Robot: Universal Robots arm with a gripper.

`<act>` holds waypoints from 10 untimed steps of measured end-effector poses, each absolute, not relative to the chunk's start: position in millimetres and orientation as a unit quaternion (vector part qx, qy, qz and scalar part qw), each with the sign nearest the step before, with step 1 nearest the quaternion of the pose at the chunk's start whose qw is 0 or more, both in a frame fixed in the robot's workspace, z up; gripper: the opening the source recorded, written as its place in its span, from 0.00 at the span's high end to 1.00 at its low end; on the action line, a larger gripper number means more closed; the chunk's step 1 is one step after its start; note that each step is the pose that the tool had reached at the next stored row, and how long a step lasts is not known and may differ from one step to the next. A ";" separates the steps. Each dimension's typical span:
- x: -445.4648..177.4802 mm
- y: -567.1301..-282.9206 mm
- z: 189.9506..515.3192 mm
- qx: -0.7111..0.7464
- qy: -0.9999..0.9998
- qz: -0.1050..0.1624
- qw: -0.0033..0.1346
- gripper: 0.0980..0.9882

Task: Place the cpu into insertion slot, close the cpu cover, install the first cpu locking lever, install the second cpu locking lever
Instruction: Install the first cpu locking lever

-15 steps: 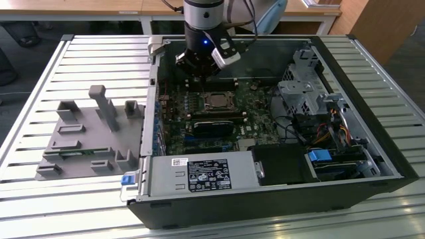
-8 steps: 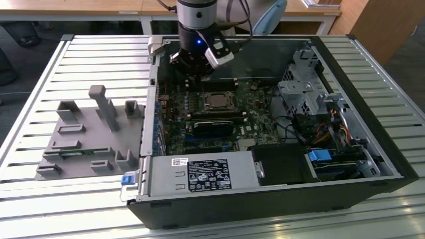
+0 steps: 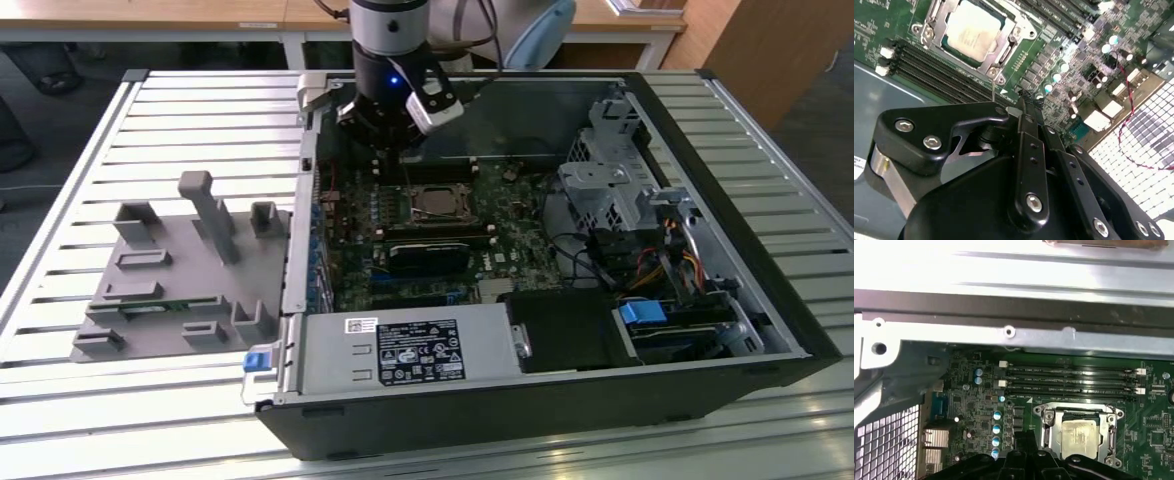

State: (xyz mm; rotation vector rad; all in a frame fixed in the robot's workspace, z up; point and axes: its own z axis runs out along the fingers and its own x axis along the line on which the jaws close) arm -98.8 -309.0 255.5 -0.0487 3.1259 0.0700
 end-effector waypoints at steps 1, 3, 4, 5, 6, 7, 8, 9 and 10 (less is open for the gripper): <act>-99.1 -307.2 255.5 -0.016 1.000 0.022 0.007 0.99; -99.5 -303.6 255.4 -0.015 1.000 0.022 0.007 0.99; -99.6 -301.9 255.4 -0.015 1.000 0.022 0.007 0.99; -99.6 -300.6 255.4 -0.014 1.000 0.022 0.007 0.99; -99.7 -299.2 255.3 -0.013 1.000 0.022 0.007 0.99; -99.6 -298.3 255.2 -0.012 1.000 0.022 0.007 0.99; -99.6 -297.6 255.1 -0.011 1.000 0.022 0.007 0.99; -99.6 -296.8 255.0 -0.010 1.000 0.022 0.007 0.99; -99.6 -296.2 254.9 -0.009 1.000 0.022 0.007 0.99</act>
